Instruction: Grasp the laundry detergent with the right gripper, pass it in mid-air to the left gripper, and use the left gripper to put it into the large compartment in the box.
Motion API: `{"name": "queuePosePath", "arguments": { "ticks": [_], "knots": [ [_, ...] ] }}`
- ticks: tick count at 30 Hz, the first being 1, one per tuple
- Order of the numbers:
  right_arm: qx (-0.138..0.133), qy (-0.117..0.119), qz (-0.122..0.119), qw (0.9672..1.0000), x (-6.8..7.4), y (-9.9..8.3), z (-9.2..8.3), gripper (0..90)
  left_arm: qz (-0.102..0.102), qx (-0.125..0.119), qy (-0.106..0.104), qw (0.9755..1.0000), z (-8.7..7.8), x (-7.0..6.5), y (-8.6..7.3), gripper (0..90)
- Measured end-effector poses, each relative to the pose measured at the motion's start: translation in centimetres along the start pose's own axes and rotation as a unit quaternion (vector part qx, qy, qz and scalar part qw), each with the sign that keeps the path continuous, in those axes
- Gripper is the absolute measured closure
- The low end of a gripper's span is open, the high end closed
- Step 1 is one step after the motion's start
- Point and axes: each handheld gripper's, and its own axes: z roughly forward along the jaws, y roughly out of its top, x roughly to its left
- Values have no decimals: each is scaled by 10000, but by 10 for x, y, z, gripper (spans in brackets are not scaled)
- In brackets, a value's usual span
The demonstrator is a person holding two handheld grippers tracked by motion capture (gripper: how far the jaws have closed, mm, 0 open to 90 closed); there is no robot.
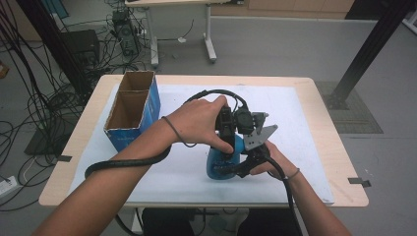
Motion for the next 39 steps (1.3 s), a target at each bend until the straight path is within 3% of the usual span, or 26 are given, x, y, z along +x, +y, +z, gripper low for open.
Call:
{"name": "queuePosePath", "arguments": {
  "ticks": [39],
  "knots": [
    [10, 37, -22, 10000, -2, 1, 2, 416, -59, -11, 42, 10000, 0, -2, -4, 376]
  ]
}}
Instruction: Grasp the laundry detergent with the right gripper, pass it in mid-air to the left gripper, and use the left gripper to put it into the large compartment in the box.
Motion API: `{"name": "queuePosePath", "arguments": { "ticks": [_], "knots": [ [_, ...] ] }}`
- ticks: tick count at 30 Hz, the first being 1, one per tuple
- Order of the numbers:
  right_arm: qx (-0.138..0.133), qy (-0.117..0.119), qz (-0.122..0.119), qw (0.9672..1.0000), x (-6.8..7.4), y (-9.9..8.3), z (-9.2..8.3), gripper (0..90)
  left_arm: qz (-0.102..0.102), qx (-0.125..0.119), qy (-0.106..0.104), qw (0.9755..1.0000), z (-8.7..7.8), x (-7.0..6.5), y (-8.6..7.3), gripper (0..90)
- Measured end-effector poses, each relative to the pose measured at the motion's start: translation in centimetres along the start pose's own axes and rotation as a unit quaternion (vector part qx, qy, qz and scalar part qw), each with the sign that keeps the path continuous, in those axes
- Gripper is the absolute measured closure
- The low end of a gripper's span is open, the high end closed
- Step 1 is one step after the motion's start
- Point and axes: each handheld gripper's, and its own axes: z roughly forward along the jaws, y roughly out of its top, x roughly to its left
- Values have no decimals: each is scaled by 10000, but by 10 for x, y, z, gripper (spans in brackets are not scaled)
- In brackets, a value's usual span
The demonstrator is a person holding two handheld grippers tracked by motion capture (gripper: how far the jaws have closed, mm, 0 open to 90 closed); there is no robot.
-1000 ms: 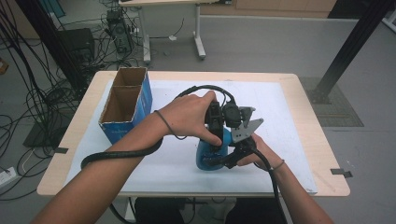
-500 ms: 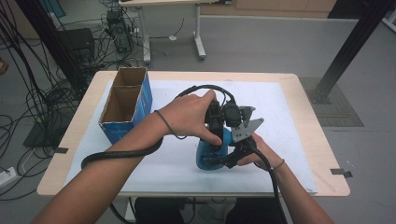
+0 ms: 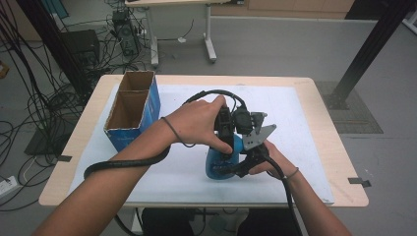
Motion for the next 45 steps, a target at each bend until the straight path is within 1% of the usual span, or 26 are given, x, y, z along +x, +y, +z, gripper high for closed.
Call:
{"name": "queuePosePath", "arguments": {
  "ticks": [9, 11, 16, 19, 31, 34, 36, 37, 38, 39, 40, 41, 42, 43, 44, 45],
  "knots": [
    [0, -13, -32, 10000, -1, 1, 0, 415, -20, -34, 77, 10000, -1, -3, -1, 378],
    [-10, -28, -64, 10000, -1, 1, -1, 414, 14, -22, 119, 9999, -2, -5, 0, 378],
    [-66, -63, -83, 9999, 0, 0, -2, 410, -15, -28, 157, 9999, -4, -6, 1, 379],
    [-80, -95, -49, 9999, 1, -1, -2, 406, -29, 18, 184, 9998, -4, -7, 3, 380],
    [-211, -153, 70, 9996, 1, -6, -2, 377, -117, -7, 193, 9997, -5, -5, 2, 380],
    [-213, -171, 77, 9996, 2, -7, -2, 351, -128, 0, 187, 9997, -5, -6, 3, 380],
    [-221, -199, 151, 9994, 3, -8, -2, 321, -128, -12, 189, 9997, -5, -7, 3, 380],
    [-221, -199, 151, 9994, 3, -8, -2, 321, -138, 27, 202, 9997, -5, -8, 4, 380],
    [-221, -216, 135, 9994, 3, -8, -2, 302, -99, 45, 209, 9997, -6, -8, 5, 380],
    [-233, -263, 163, 9993, 4, -9, -2, 278, -136, 1, 218, 9997, -6, -9, 4, 380],
    [-237, -260, 195, 9992, 4, -9, -2, 249, -136, 48, 225, 9996, -6, -9, 5, 380],
    [-260, -287, 229, 9990, 5, -10, -2, 216, -110, 41, 243, 9996, -7, -10, 6, 380],
    [-260, -287, 229, 9990, 5, -10, -2, 216, -110, 41, 243, 9996, -7, -10, 6, 380],
    [-265, -279, 270, 9989, 5, -11, -2, 189, -128, 84, 244, 9996, -7, -10, 7, 380],
    [-294, -259, 302, 9988, 4, -12, -3, 165, -120, 41, 248, 9996, -7, -10, 6, 380],
    [-372, -301, 359, 9982, 5, -15, -3, 112, -125, 86, 242, 9996, -7, -10, 7, 380]
  ]
}}
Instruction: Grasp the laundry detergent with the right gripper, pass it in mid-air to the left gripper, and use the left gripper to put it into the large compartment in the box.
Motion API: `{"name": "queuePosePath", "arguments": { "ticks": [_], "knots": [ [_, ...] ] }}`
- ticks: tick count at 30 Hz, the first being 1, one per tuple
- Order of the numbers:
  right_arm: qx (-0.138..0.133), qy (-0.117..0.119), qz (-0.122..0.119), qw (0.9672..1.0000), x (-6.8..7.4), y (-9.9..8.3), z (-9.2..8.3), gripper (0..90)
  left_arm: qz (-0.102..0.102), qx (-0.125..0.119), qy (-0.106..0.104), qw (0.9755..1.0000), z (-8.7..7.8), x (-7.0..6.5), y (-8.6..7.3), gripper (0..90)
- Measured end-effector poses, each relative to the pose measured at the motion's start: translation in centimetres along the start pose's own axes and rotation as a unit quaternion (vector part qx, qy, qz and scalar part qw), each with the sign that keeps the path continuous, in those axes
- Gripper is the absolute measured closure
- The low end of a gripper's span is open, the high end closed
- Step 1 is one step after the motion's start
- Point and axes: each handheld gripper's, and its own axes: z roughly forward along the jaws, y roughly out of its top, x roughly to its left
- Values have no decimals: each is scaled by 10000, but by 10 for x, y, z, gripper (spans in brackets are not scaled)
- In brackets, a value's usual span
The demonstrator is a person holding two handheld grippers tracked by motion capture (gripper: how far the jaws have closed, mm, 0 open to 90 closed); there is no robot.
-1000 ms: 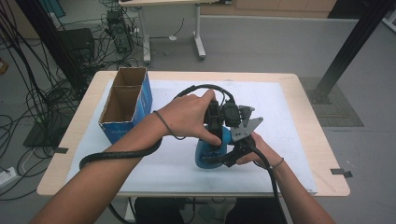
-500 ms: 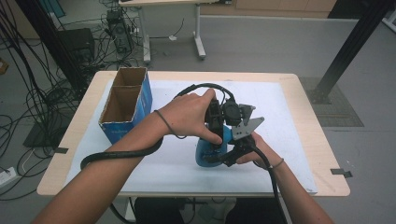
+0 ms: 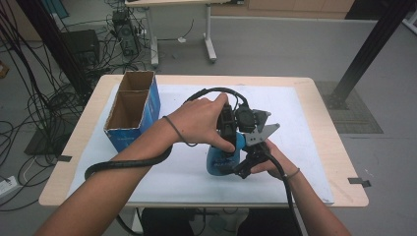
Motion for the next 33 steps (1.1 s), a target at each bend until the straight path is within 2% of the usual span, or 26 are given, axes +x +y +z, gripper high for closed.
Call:
{"name": "queuePosePath", "arguments": {
  "ticks": [1, 4, 6, 11, 21, 27, 33],
  "knots": [
    [0, 0, 0, 10000, 0, 0, 0, 112, 0, 0, 0, 10000, 0, 0, 0, 379],
    [-86, 21, 13, 10000, -1, -3, -1, 26, -12, -23, 14, 10000, 0, -1, 0, 379],
    [-112, 21, -35, 9999, -1, -4, -2, 3, -43, -13, -7, 10000, 0, -1, 0, 379],
    [-148, 54, -89, 9998, -1, -5, -4, 3, -55, 6, -10, 10000, 1, -1, 0, 380],
    [-118, -23, -89, 9999, 0, -4, -8, 5, -136, -41, -39, 9999, 2, 3, -4, 380],
    [-49, -135, -72, 9999, 0, -2, -16, 5, -193, 4, -86, 9998, 3, 7, -5, 379],
    [-18, -210, -47, 9998, 0, -1, -24, 6, -219, 25, -44, 9997, 3, 7, -5, 379]
  ]
}}
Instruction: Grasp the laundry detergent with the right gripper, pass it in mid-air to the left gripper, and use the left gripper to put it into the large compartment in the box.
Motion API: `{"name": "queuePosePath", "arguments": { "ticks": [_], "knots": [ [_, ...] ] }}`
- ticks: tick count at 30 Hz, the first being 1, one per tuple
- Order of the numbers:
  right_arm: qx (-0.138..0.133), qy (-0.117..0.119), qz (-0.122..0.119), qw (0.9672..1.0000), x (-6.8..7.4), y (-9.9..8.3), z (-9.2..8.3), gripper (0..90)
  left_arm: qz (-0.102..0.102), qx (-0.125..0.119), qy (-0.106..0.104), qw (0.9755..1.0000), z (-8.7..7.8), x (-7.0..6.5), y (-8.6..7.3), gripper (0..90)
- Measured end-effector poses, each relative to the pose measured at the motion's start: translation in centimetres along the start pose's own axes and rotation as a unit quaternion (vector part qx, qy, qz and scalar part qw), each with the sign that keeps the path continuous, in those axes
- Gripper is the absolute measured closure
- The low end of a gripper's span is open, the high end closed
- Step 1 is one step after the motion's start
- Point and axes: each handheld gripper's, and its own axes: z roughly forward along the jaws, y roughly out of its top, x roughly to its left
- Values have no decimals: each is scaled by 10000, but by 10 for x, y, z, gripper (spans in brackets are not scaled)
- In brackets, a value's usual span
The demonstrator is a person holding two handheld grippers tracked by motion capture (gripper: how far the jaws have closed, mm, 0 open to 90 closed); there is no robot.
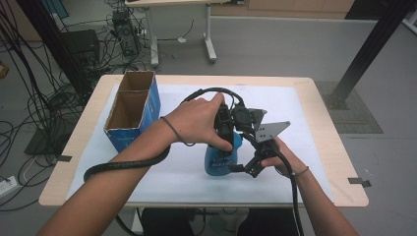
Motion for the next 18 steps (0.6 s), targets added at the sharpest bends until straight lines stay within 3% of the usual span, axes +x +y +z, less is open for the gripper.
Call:
{"name": "queuePosePath", "arguments": {
  "ticks": [12, 18],
  "knots": [
    [233, -190, 96, 9995, 1, 2, -25, 7, -59, -10, 38, 10000, -6, 1, -2, 379],
    [383, -373, 111, 9985, 6, 5, -48, 7, -132, 9, 26, 9999, -6, 3, -4, 379]
  ]
}}
